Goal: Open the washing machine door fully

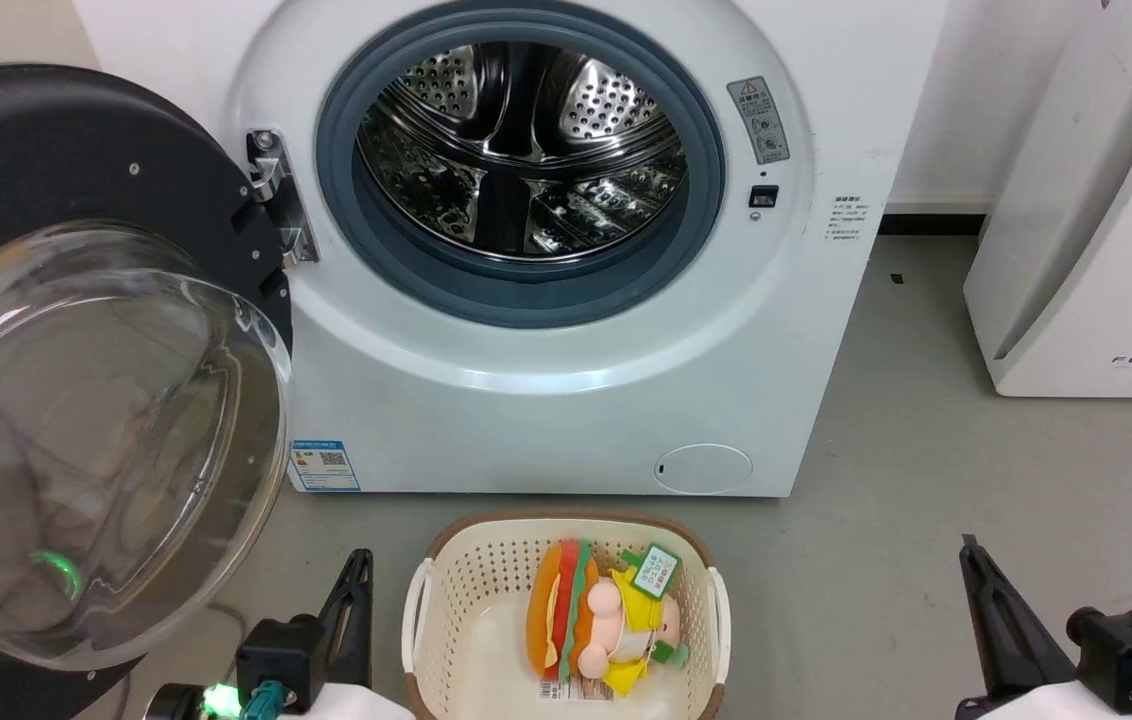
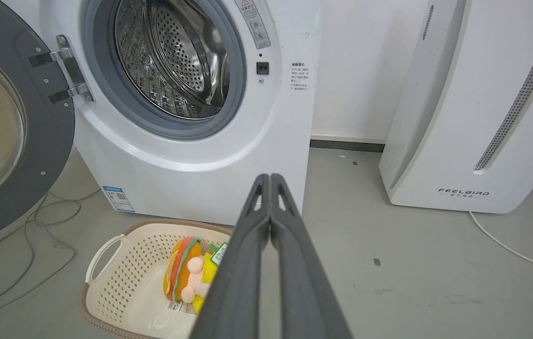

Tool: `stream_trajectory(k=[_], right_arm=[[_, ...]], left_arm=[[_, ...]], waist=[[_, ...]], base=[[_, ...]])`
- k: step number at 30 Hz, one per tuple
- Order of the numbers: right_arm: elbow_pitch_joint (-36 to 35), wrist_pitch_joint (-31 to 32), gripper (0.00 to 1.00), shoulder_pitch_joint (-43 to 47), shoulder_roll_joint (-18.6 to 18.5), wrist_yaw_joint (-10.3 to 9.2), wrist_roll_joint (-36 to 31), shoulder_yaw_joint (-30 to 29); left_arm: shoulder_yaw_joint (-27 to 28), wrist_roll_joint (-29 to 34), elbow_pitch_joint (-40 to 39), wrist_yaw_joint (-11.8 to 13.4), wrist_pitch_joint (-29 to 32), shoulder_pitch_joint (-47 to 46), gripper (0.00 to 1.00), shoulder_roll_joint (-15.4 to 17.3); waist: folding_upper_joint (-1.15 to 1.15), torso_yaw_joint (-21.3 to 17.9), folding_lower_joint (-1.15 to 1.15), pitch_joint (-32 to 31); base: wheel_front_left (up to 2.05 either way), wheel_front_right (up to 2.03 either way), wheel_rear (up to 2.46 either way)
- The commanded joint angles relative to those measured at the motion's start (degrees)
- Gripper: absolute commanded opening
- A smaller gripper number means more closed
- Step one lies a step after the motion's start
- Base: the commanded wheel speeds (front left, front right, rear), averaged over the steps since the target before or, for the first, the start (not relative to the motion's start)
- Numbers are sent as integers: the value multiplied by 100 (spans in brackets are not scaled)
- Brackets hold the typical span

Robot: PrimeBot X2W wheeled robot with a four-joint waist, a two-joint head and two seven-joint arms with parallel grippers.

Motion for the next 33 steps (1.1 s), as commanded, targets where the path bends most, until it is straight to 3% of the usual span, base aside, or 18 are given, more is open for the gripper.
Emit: stream_trajectory(k=[1, 33], right_arm=[[28, 13, 0, -86, 5, 1, -70, 17], [174, 28, 0, -349, 8, 2, -213, 139]], left_arm=[[46, 53, -37, -37, 34, -71, 0, -16], [392, 290, -318, -227, 370, -125, 0, -143]], waist=[[0, -1, 0, 2], [0, -54, 0, 62]], base=[[0, 0, 0], [0, 0, 0]])
